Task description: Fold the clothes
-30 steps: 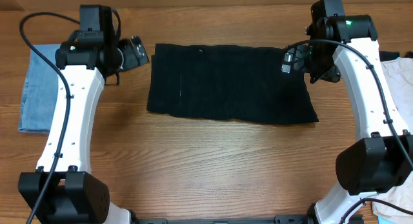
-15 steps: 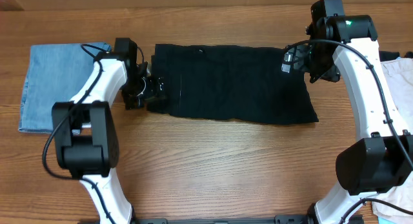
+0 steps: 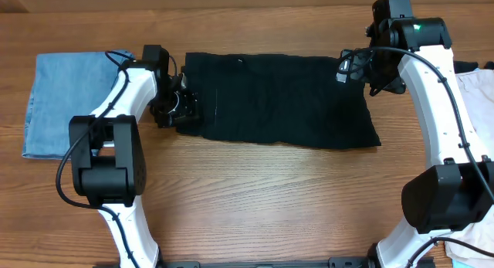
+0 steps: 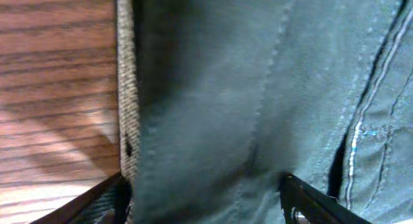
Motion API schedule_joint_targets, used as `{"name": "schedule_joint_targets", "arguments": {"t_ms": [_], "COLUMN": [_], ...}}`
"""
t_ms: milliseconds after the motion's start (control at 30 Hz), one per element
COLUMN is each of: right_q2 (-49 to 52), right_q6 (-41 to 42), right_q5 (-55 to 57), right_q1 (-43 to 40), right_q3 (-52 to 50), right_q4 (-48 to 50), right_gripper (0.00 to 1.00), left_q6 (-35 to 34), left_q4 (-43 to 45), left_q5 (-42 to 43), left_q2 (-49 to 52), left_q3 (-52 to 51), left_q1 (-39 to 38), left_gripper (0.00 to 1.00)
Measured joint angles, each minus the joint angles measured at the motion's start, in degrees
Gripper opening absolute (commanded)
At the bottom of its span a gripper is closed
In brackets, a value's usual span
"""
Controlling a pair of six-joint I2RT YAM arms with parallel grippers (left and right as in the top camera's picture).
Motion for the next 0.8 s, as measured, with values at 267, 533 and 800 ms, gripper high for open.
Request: {"name": "schedule_joint_targets", "arguments": {"t_ms": [267,533,800], "right_q2": [0.0,0.0,0.0], "right_q6": [0.0,0.0,0.3], "right_q5": [0.0,-2.0,-18.8], "right_q1": [0.0,0.0,2.6], "right_q3": [0.0,0.0,0.0], "right_q4": [0.0,0.7,1.8], "right_gripper": [1.00,1.00,0.04], "left_q6": [0.3,0.4,0.4], "left_q4": [0.6,-1.5,-12.1], "left_q5": [0.8,2.0,1.1], "left_q2": [0.9,1.9,4.7], "left_q3": [0.0,1.7,12.7], "left_q1": [-0.9,-0.9,-1.7], "left_gripper": [0.13,0.04,0.04]}}
